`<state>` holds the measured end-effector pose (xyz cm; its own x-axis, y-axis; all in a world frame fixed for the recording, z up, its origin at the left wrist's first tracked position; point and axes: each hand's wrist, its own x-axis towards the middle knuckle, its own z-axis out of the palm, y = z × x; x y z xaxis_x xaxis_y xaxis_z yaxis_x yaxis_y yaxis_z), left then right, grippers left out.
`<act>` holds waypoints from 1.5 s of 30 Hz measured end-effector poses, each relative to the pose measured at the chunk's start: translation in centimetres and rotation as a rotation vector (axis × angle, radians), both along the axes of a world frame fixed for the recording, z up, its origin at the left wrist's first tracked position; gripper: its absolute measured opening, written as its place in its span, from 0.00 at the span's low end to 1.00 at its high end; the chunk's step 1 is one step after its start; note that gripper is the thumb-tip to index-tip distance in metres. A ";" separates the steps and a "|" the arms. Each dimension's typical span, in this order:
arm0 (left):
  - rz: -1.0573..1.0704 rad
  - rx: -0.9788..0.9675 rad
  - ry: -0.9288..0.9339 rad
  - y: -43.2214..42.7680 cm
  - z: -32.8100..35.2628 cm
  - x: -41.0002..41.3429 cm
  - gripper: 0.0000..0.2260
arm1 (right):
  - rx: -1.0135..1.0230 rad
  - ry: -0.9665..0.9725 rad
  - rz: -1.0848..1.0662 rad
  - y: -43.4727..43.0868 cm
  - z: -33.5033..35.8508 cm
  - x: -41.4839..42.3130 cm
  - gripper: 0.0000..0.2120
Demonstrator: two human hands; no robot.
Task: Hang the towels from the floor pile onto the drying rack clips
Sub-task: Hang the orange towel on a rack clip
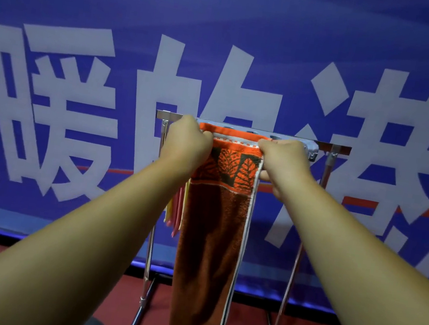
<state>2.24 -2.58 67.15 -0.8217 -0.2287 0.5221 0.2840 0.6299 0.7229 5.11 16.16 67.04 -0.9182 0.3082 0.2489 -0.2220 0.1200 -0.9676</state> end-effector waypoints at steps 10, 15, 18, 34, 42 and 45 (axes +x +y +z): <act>-0.098 -0.032 0.110 2.3 -2.7 2.0 0.11 | 0.284 0.046 -0.089 -3.2 -2.0 -0.6 0.15; -0.214 0.007 0.091 3.1 -2.8 2.4 0.09 | 0.152 0.028 0.000 -3.1 -2.7 -1.5 0.11; -0.270 -0.016 0.073 3.4 -2.7 3.0 0.07 | 0.070 0.032 0.046 -2.9 -2.8 -1.4 0.08; -0.390 0.195 0.098 3.4 -2.5 4.9 0.14 | -0.163 0.056 0.140 -2.1 -2.5 -2.7 0.10; -0.370 0.191 0.084 3.3 -3.3 4.8 0.16 | -0.268 0.003 0.132 -2.5 -2.8 -2.4 0.06; -0.401 0.134 0.064 3.5 -3.6 5.2 0.19 | -0.256 -0.008 0.126 -2.6 -3.0 -2.5 0.07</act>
